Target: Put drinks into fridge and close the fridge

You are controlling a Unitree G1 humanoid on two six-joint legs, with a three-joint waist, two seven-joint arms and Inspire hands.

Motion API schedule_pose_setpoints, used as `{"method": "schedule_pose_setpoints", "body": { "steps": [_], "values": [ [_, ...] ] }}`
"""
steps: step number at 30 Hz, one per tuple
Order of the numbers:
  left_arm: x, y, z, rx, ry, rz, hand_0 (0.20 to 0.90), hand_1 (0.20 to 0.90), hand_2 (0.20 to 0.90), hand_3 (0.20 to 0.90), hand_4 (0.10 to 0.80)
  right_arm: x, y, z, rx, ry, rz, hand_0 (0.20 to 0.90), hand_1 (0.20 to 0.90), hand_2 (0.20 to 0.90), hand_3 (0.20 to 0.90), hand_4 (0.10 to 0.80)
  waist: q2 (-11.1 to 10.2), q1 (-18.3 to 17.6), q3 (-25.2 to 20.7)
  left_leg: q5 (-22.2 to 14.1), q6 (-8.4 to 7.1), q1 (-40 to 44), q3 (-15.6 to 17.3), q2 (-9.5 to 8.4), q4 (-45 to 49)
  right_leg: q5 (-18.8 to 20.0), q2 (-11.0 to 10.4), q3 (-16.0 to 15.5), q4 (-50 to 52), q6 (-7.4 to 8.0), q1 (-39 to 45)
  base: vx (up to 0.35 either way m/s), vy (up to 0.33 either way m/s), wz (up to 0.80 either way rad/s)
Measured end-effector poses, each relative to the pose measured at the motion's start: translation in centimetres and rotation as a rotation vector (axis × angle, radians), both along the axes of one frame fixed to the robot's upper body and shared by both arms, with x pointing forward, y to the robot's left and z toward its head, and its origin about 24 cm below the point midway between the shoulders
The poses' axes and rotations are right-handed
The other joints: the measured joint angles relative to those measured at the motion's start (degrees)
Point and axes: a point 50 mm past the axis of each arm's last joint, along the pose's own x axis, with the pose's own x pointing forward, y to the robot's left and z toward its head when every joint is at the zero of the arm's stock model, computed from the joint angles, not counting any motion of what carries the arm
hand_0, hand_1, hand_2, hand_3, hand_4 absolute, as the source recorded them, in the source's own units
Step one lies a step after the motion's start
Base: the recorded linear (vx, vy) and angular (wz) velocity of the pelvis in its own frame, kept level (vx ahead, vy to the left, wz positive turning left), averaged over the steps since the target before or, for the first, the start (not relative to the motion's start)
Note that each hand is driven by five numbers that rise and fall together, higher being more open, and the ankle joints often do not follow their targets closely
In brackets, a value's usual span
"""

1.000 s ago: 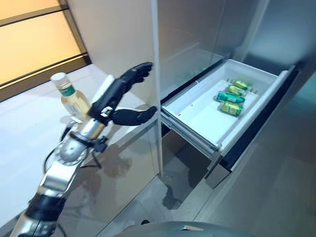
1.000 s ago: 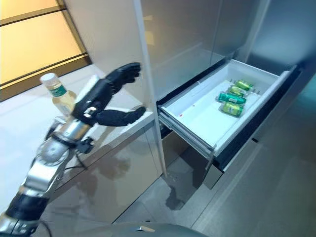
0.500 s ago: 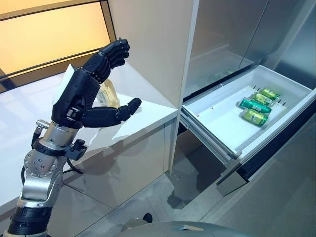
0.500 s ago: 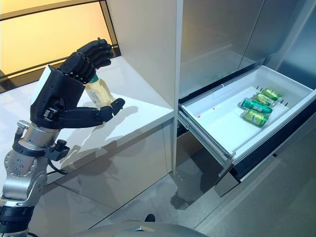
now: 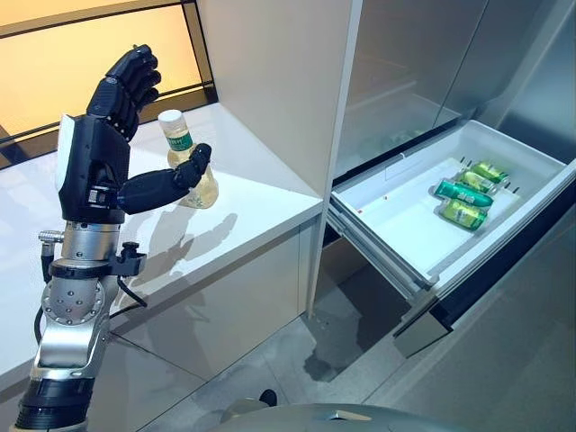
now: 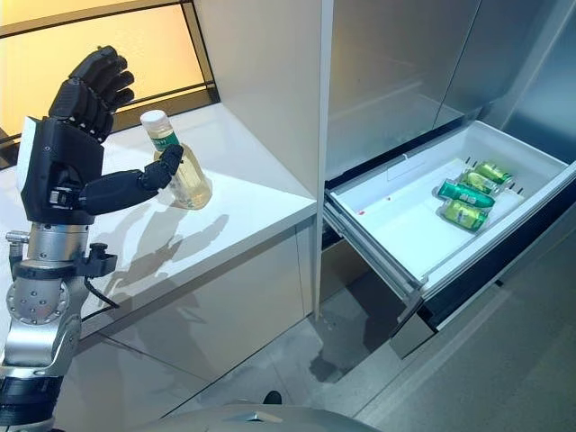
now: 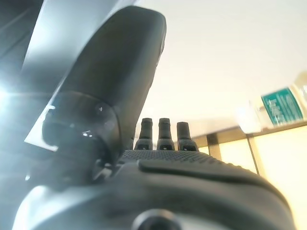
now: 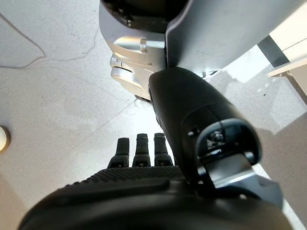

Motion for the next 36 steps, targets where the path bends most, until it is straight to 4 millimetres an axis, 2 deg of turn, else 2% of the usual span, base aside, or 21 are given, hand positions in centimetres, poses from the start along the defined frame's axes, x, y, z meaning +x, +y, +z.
{"method": "schedule_pose_setpoints", "body": {
  "steps": [8,13,36],
  "values": [
    [1.2,1.1,-2.0,-0.007,0.177,0.085,0.900,0.900,0.900,0.900,0.800,0.4,-0.1,0.1,0.006,0.001,0.004,0.900,0.900,0.900,0.900,0.800,0.15,-0.88,-0.17,0.01,0.00,0.32,0.54,0.02,0.15,0.21,0.09,0.63,0.23,-0.29,0.05,0.008,-0.001,-0.03],
    [1.6,1.3,-2.2,-0.037,0.218,0.126,0.900,0.900,0.900,0.900,0.800,0.6,-0.3,0.1,0.002,0.002,0.012,0.900,0.900,0.900,0.900,0.800,0.49,-1.43,-1.08,-0.03,0.00,0.66,1.01,0.09,0.01,0.15,0.11,1.09,0.10,-0.19,0.15,0.005,-0.001,-0.04],
    [1.7,2.2,-3.2,-0.155,0.229,0.260,0.900,0.900,0.900,0.900,0.800,0.5,-0.3,0.1,0.003,0.007,0.012,0.900,0.900,0.900,0.900,0.800,0.45,-2.13,-1.77,-0.33,-0.07,0.82,1.44,0.27,-0.06,0.13,0.12,1.61,-0.01,-0.18,0.05,0.005,-0.002,-0.01]
  ]
}}
